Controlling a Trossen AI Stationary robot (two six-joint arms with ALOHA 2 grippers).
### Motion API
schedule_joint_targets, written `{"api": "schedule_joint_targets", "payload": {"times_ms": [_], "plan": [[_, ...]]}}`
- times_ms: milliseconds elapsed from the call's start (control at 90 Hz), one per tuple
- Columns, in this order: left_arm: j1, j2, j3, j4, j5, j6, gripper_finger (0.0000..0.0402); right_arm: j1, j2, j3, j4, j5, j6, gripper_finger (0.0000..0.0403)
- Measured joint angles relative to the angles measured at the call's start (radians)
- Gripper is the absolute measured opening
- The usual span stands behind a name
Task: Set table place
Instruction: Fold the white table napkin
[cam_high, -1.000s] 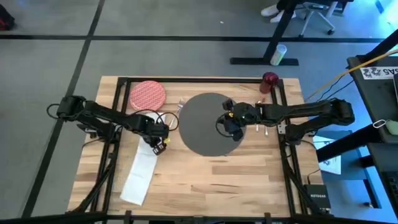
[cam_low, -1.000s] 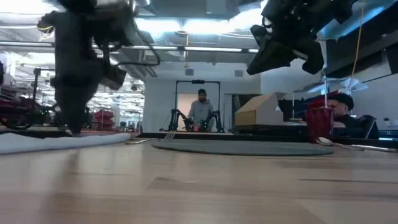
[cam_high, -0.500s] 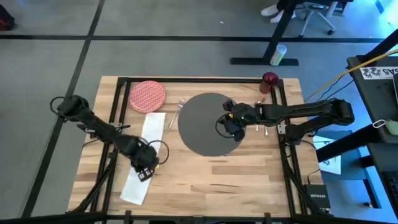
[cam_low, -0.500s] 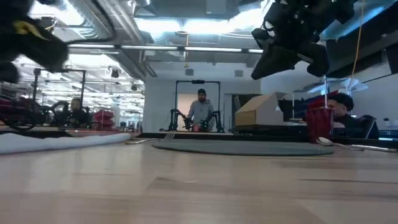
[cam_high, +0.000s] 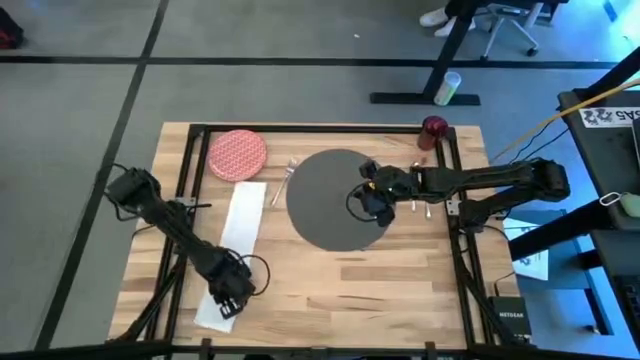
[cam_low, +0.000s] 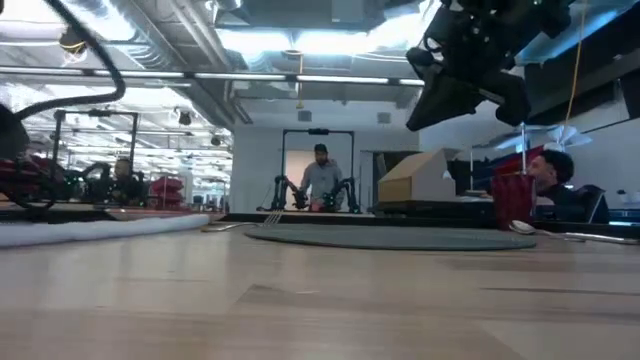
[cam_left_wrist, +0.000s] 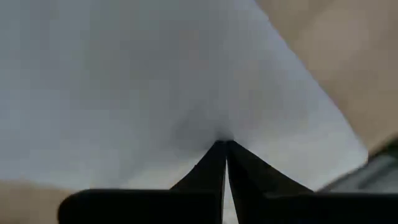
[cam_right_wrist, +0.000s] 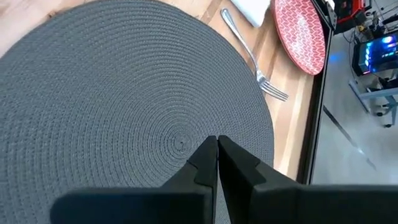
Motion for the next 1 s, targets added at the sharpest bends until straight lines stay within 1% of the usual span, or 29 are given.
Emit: {"api": "schedule_joint_targets", "payload": {"times_ms": [122,200,267,389,589,656,733,867,1000], "plan": [[0.002,0.045,0.001,0.121,-0.003,-0.007,0.0,0.0,0.0,0.0,0.0,0.0,0.0,0.0],[0.006,0.054,0.001,0.171,-0.032,-0.009,0.0,0.0,0.0,0.0,0.0,0.0,0.002,0.0],[0.012,0.056,0.006,0.182,-0.066,-0.007,0.0,0.0,0.0,0.0,0.002,0.0,0.009,0.0],[0.022,0.061,0.05,0.136,-0.134,0.047,0.0,0.0,0.0,0.0,0.004,0.0,0.009,0.0],[0.026,0.068,0.184,-0.066,-0.251,0.13,0.0,0.0,0.0,0.0,0.01,0.0,0.009,0.0],[0.026,0.07,0.22,-0.089,-0.291,0.156,0.0,0.0,0.0,0.0,0.01,0.0,0.009,0.0],[0.027,0.066,0.242,-0.06,-0.299,0.17,0.0,0.0,0.0,0.0,0.01,0.0,0.007,0.0],[0.028,0.071,0.227,0.028,-0.28,0.195,0.0,0.0,0.0,0.0,0.01,-0.002,0.005,0.0],[0.009,0.071,0.227,0.076,-0.263,0.196,0.0,0.0,0.0,0.0,0.009,-0.01,0.004,0.0]]}}
